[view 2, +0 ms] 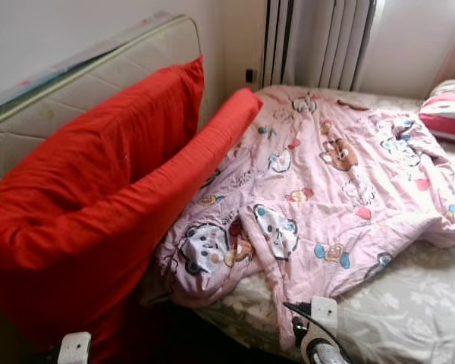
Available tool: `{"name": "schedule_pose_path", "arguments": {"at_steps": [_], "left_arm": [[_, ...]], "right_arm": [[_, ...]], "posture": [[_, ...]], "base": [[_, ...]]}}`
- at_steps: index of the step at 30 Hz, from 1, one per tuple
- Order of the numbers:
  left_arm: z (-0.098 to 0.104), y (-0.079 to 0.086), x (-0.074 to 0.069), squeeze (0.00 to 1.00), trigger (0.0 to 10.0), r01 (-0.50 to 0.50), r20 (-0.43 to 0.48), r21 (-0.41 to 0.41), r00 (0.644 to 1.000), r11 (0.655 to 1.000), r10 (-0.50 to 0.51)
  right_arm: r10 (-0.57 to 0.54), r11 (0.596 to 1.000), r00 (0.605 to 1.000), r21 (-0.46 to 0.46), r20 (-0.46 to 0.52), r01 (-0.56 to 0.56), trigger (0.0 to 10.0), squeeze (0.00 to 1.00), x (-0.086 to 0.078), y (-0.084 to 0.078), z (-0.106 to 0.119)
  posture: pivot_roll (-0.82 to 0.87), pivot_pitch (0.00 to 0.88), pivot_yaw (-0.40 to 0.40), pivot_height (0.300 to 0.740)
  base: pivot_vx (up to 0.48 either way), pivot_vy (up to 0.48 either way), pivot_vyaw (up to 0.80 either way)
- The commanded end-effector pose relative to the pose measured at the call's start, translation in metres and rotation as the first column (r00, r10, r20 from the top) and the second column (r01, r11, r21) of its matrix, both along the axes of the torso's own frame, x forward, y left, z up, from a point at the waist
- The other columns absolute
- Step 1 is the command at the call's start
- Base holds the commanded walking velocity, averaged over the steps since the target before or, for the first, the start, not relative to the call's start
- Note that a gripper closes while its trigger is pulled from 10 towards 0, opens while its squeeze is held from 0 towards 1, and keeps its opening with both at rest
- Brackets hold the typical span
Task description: Clean up the room
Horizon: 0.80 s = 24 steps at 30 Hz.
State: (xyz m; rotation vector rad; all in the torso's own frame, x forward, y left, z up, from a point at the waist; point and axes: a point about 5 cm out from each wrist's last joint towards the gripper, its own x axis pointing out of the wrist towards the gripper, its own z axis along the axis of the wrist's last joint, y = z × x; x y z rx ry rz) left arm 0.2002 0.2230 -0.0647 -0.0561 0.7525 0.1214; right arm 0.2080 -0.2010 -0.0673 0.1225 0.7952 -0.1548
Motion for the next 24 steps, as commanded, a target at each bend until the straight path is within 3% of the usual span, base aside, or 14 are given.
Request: {"name": "schedule_pose_path", "arguments": {"at_steps": [1, 6, 9, 15, 24], "left_arm": [[0.004, -0.001, 0.007, 0.00, 10.0, 0.003, 0.031, 0.005, 0.999, 1.000, -0.004], [0.017, -0.005, 0.025, 0.00, 10.0, 0.019, 0.124, -0.019, 0.992, 1.000, -0.016], [0.039, -0.004, 0.044, 0.00, 10.0, 0.056, 0.317, -0.007, 0.947, 0.998, -0.051], [0.052, -0.013, 0.049, 0.00, 10.0, 0.071, 0.441, 0.014, 0.895, 0.997, -0.070], [0.057, -0.023, 0.055, 0.00, 10.0, 0.076, 0.458, 0.024, 0.886, 0.997, -0.078]], "right_arm": [[-0.003, 1.000, 1.000, 0.015, 0.016, 0.003, 10.0, 0.00, 0.002, 0.003, 0.001], [0.018, 0.999, 1.000, 0.028, 0.023, -0.018, 10.0, 0.00, 0.004, 0.005, 0.002], [0.033, 0.999, 0.999, 0.026, 0.028, -0.034, 10.0, 0.00, 0.005, 0.006, 0.002], [0.041, 0.999, 0.998, 0.018, 0.036, -0.042, 10.0, 0.00, 0.006, 0.005, 0.003], [0.047, 0.999, 0.998, 0.025, 0.029, -0.047, 10.0, 0.00, 0.005, 0.004, 0.003]], "posture": [[0.01, 0.009, 0.032, 0.680], [0.02, 0.022, 0.024, 0.680], [0.03, 0.029, 0.020, 0.680], [0.02, 0.033, 0.019, 0.680], [0.02, 0.036, 0.017, 0.645]], "base": [[0.000, 0.000, 0.00], [0.000, 0.000, 0.00], [0.000, 0.000, 0.00], [0.000, 0.000, 0.00], [0.000, 0.000, 0.00]]}}
